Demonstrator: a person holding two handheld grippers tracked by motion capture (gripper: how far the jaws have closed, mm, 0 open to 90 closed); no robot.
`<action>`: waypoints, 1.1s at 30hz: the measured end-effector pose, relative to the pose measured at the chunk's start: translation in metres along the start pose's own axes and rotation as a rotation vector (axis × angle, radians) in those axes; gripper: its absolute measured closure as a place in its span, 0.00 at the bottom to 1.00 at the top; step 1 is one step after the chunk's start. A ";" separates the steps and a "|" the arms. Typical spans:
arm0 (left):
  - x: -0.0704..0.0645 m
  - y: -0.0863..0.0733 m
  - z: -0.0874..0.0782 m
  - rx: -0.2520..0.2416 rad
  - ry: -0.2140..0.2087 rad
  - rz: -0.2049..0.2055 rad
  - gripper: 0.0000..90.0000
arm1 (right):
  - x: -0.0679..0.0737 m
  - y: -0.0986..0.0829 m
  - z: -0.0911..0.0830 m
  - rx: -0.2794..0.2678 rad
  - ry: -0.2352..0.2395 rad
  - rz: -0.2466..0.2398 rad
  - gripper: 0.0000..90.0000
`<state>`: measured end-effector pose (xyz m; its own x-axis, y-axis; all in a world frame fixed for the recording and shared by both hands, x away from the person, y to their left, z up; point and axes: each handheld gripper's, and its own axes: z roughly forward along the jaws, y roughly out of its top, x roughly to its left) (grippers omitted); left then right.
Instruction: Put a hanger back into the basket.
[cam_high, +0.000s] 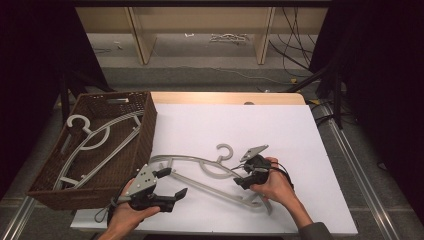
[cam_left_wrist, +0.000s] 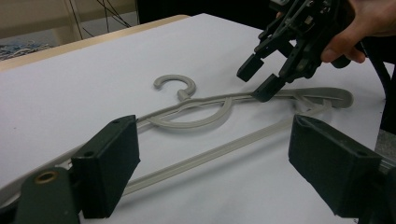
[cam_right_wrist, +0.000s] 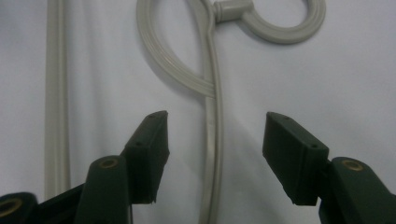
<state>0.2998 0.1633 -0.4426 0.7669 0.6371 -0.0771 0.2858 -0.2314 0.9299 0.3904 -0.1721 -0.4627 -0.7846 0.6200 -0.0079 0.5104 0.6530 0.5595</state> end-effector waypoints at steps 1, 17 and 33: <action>0.000 0.000 0.000 0.001 0.004 -0.007 0.18 | 0.000 0.001 0.002 0.018 0.009 -0.001 0.49; 0.000 -0.002 0.003 0.019 0.003 -0.013 0.19 | -0.004 0.019 0.017 0.158 0.029 -0.049 0.68; 0.000 -0.003 0.007 0.032 -0.007 -0.011 0.20 | -0.006 0.029 0.020 0.215 0.047 -0.084 0.77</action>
<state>0.3030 0.1591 -0.4474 0.7676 0.6346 -0.0899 0.3126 -0.2482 0.9169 0.4167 -0.1485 -0.4630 -0.8401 0.5423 -0.0056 0.5023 0.7819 0.3693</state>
